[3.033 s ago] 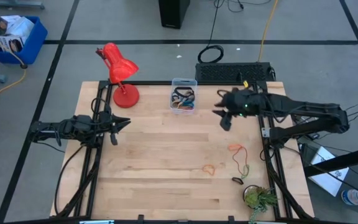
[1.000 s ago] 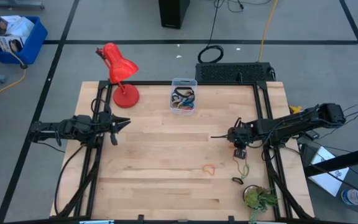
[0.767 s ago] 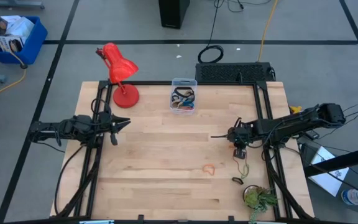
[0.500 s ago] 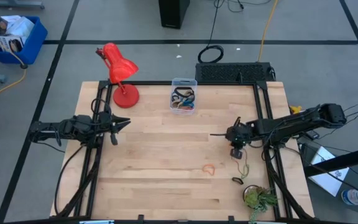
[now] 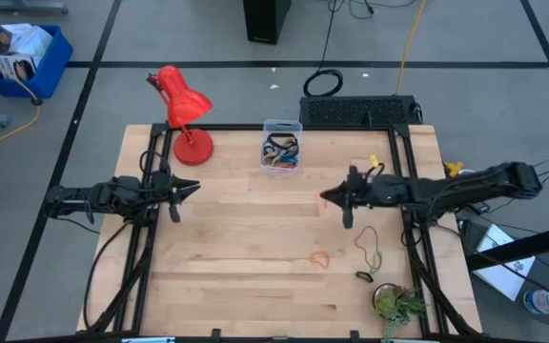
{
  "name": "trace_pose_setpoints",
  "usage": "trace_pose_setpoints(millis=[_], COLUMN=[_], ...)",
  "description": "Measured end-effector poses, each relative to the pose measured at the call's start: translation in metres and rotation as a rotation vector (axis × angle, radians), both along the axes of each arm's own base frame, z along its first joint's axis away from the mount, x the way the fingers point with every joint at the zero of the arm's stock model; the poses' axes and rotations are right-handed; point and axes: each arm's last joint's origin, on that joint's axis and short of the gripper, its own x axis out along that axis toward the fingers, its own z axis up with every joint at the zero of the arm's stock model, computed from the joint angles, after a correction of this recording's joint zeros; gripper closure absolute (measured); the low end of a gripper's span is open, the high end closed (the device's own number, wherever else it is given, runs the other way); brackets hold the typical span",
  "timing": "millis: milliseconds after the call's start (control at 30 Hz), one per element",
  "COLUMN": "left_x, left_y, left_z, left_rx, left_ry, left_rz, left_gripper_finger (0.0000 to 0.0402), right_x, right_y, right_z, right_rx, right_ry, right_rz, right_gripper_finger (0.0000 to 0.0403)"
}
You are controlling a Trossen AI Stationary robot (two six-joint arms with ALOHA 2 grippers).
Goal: Pick and place rubber bands into bin
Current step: Put the orange rubber band into the transparent bin
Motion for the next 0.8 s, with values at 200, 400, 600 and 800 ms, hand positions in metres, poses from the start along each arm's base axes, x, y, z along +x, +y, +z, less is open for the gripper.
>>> trace_pose_setpoints(millis=[200, 400, 600, 800], left_x=[0.0, 0.0, 0.0, 0.0], left_y=[0.0, 0.0, 0.001, 0.001], left_z=[0.0, 0.0, 0.0, 0.0], left_rx=[0.0, 0.002, 0.006, 0.004], left_ry=[-0.001, 0.0, 0.0, 0.0], left_rz=[0.0, 0.015, 0.018, 0.018], left_gripper_finger=[0.0339, 0.0339, 0.0339, 0.0339], right_x=[-0.005, -0.006, -0.002, 0.012], right_y=[-0.002, -0.012, -0.025, -0.038], right_z=[0.029, 0.041, 0.07, 0.123], right_rx=[-0.108, -0.212, -0.28, -0.384], right_ry=[-0.24, -0.342, -0.354, -0.187], right_rz=[0.001, -0.043, -0.108, -0.131], right_gripper_finger=[0.0402, 0.0402, 0.0403, 0.0403])
